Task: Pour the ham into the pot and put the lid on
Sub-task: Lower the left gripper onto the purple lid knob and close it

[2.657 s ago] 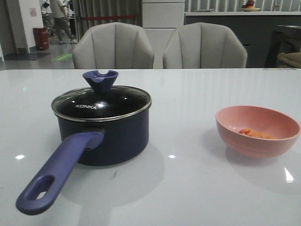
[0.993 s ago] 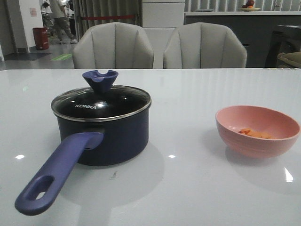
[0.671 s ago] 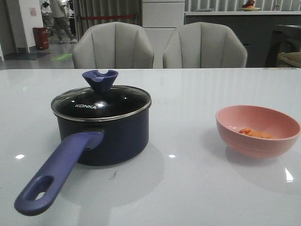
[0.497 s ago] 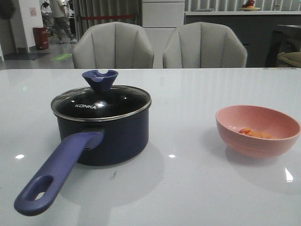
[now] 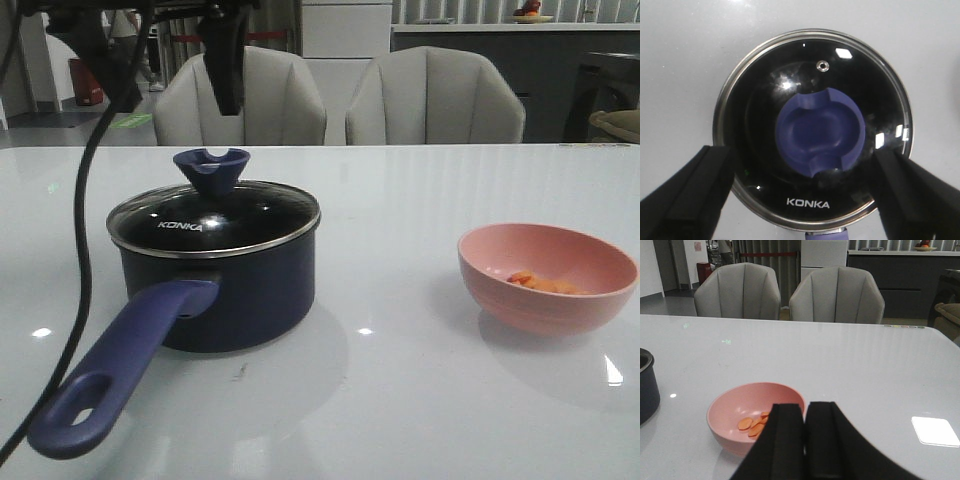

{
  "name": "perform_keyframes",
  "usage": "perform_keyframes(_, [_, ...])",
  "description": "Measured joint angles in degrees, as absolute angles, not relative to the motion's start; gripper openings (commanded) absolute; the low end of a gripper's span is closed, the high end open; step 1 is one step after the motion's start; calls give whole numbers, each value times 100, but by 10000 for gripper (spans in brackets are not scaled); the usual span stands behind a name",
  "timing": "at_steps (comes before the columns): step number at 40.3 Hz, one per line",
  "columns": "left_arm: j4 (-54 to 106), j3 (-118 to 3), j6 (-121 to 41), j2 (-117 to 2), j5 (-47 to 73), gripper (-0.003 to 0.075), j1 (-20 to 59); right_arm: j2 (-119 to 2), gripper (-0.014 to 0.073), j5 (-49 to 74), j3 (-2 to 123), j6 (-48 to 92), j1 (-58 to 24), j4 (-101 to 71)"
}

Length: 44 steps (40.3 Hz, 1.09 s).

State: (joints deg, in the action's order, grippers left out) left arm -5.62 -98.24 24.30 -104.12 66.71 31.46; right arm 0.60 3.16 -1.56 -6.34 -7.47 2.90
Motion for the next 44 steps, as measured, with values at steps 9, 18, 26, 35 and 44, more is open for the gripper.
perform_keyframes(9, [-562, -10601, 2549, -11041, 7063, 582, 3159, 60, 145, 316, -156, -634, -747, 290])
perform_keyframes(18, [-562, -10686, 2584, -11259, 7103, 582, 3193, 60, 145, 316, -156, -634, -747, 290])
perform_keyframes(26, [-552, -10686, 2661, -11375, 7107, 583, 3199, 60, 145, 316, -156, -634, -747, 290])
perform_keyframes(35, [-488, -10692, 2753, -11561, 7107, 582, 3199, 60, 145, 316, -156, -634, -747, 290])
perform_keyframes(44, [-456, -10692, 2753, -11629, 7107, 582, 3208, 60, 145, 316, -156, -634, -747, 290])
